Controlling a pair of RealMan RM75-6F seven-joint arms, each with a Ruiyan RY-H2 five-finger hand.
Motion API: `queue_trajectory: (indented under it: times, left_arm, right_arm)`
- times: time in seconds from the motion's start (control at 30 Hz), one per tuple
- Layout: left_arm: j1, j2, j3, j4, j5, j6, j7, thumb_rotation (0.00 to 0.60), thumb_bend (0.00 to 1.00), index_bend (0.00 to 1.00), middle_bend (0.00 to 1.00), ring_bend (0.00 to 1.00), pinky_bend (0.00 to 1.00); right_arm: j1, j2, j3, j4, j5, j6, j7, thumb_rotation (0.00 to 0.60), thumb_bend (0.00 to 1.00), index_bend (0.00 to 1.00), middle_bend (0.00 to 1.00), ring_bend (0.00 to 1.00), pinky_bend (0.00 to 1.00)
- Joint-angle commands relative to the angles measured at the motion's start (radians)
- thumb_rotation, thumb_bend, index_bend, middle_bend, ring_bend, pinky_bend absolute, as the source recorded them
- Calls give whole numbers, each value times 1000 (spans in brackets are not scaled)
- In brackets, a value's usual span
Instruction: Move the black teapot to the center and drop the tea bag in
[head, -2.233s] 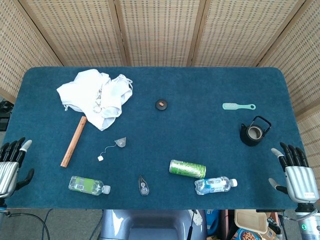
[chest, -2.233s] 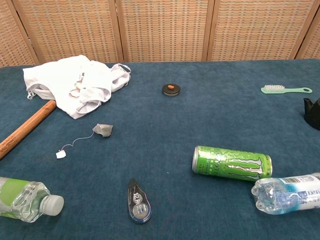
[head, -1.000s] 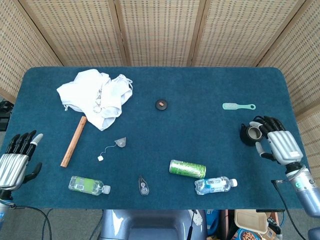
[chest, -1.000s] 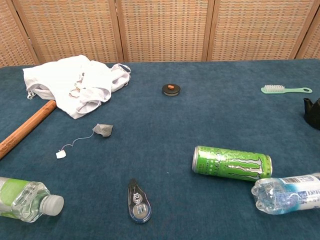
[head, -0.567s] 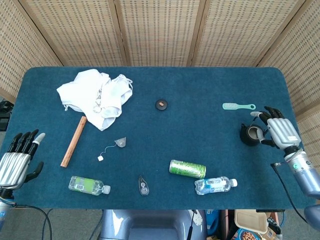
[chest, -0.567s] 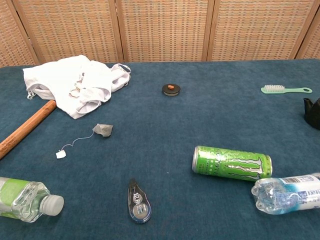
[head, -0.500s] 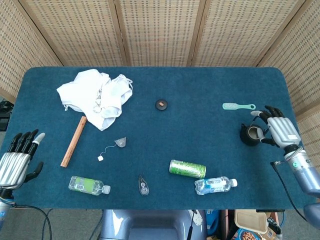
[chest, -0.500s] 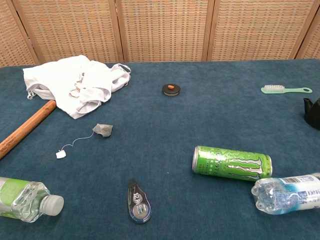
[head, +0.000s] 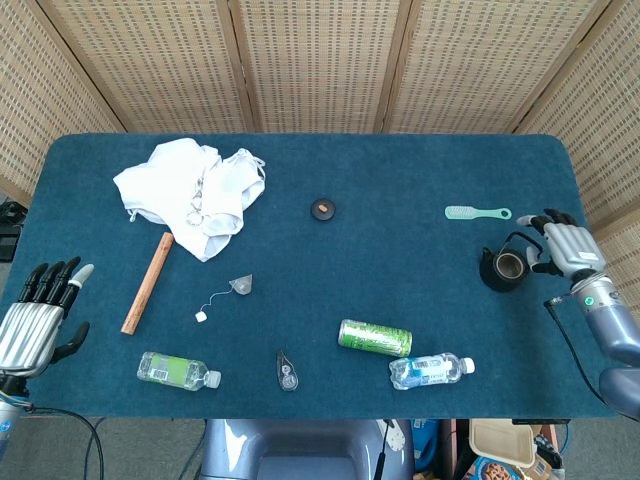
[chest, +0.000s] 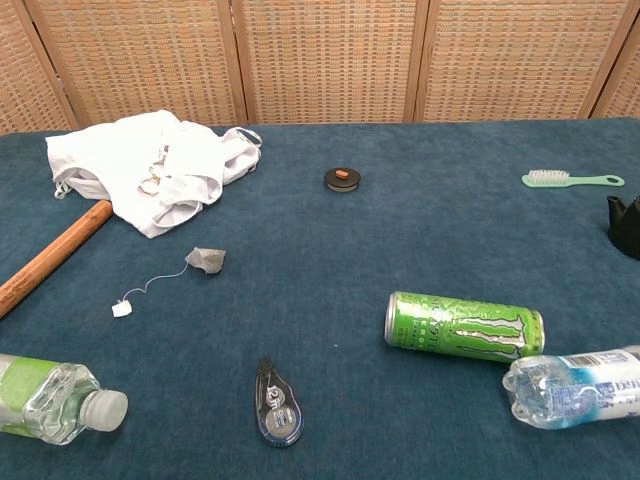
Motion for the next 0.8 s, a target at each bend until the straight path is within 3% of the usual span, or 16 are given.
queue_trajectory:
  times: [0.03,0.8]
  left_arm:
    - [2,2,0,0,-1,3,-2,600,431,0,0,0,0]
    - [11,11,12,-10,9,21,0,600,429,0,0,0,0]
  right_arm:
    - [20,-16,-2,37,26,-41,-6,600,751,245,301,66,111]
    - [125,-115,-52,274,148,-285,-85,598,753,250,306,67,110]
